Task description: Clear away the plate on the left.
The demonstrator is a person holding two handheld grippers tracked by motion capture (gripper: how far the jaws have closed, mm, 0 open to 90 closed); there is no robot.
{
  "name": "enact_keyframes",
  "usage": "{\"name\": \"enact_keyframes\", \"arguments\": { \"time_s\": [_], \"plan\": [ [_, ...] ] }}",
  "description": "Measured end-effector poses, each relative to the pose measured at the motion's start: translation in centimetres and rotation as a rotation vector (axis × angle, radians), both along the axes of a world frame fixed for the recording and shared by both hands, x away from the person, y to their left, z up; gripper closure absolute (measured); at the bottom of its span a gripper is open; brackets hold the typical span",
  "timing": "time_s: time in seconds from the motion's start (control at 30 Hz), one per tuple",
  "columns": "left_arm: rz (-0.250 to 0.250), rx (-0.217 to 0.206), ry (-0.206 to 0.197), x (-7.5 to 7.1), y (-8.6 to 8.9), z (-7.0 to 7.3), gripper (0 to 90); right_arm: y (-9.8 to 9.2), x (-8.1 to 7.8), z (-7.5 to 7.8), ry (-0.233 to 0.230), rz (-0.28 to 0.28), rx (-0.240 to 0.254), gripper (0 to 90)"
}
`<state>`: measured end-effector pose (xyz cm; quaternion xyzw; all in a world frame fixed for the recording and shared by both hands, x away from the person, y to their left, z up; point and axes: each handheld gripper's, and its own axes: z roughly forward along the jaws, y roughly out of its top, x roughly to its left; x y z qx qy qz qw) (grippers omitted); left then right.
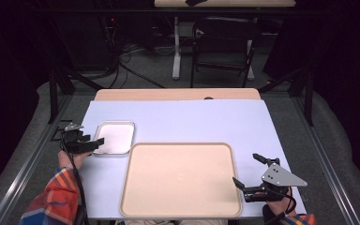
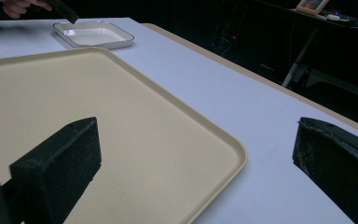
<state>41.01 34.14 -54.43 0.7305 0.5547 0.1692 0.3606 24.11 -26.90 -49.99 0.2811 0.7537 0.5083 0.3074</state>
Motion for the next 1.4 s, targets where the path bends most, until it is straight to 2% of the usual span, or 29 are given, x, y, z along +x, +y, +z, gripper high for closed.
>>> {"name": "enact_keyframes", "arguments": {
  "time_s": [0.1,0.2,0.23,0.33,0.5,0.67,0.9,0.97,1.1,1.4],
  "plan": [
    [0.012,0.021,0.012,0.4,-0.1,-0.4,39.2,0.1,0.1,0.0,0.002,0.001,-0.006,0.4],
    [0.012,0.024,0.017,0.6,-0.2,-0.6,43.1,0.1,0.0,0.0,0.003,0.002,-0.007,0.4],
    [0.019,0.04,0.021,0.8,-0.3,-0.7,44.7,0.1,0.0,0.0,0.003,0.001,-0.006,0.5],
    [0.034,0.03,0.021,0.8,-0.2,-0.8,50.1,0.1,0.1,-0.1,0.005,-0.002,-0.007,0.5],
    [0.068,0.041,0.031,0.9,0.2,-1.1,55.3,0.1,0.1,-0.1,0.009,-0.002,-0.006,0.5],
    [0.066,0.05,0.051,1.0,0.1,-1.2,62.7,0.1,0.1,-0.1,0.014,-0.004,-0.005,0.6],
    [0.088,0.041,0.048,1.0,0.2,-1.3,73.3,0.2,0.1,-0.1,0.014,-0.005,-0.013,0.7],
    [0.103,0.026,0.045,0.9,0.3,-1.4,75.4,0.2,0.1,-0.1,0.015,-0.004,-0.013,0.7],
    [0.117,0.027,0.046,0.9,0.4,-1.4,79.7,0.2,0.2,-0.1,0.016,-0.003,-0.015,0.7],
    [0.135,0.005,0.047,0.9,0.5,-1.4,81.2,0.2,0.2,-0.2,0.023,-0.001,-0.018,0.7]
  ]
}}
